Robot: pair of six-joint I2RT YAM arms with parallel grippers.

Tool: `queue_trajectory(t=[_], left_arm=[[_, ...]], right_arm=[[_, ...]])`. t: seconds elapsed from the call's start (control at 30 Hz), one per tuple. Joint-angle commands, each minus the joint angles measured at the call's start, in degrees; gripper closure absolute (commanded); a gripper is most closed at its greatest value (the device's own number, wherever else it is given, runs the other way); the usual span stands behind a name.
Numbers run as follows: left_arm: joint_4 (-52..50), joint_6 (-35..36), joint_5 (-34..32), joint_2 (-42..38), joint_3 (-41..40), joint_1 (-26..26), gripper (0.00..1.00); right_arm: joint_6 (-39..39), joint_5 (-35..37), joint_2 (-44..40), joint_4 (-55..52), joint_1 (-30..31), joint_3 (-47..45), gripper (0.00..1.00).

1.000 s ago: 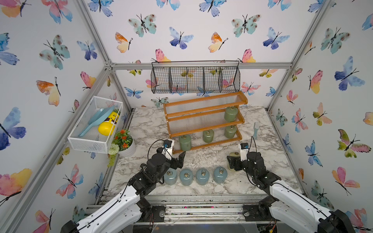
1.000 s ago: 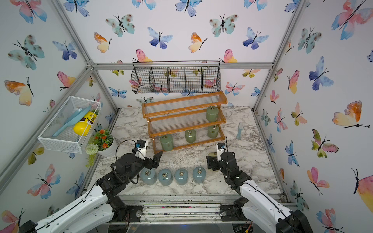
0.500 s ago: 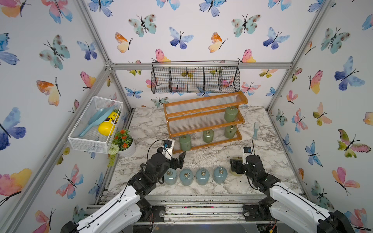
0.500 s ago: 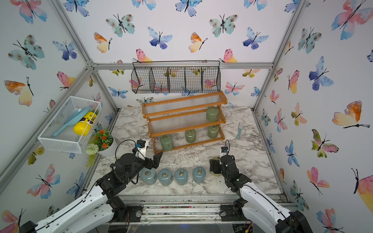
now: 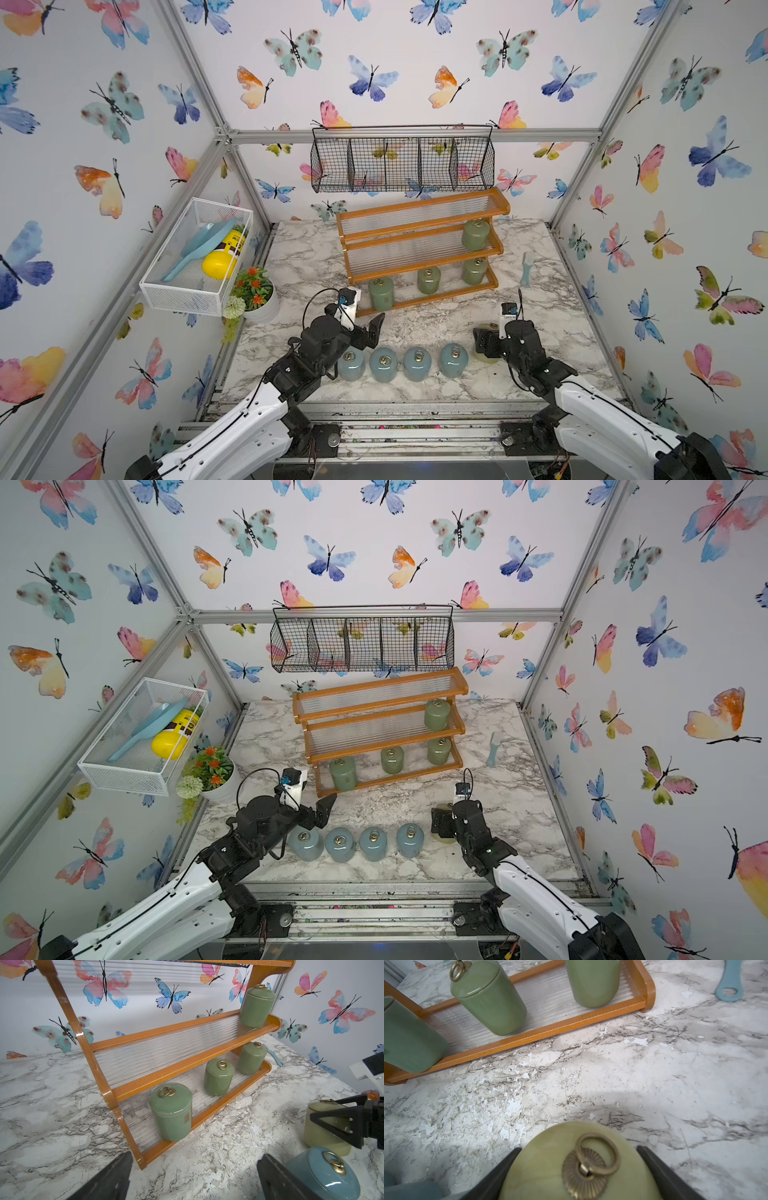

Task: Remove the tea canisters from the shelf
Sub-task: Place the tea canister at the center of the board.

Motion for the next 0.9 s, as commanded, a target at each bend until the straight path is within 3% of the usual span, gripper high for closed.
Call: queue_trajectory(t=[0.0,0.87], left_arm=[[1.62,0.59,0.12,-0.76,-0.80,0.36,0.02],[1.27,-1.08,-0.68,-2.58,-2.44,0.45,0.01]], right_arm=[[1.24,0.17,-1.21,-0.82,0.67,1.20,0.12],[6.33,-1.97,-1.26,-8.50,2.10,4.38,0.06]])
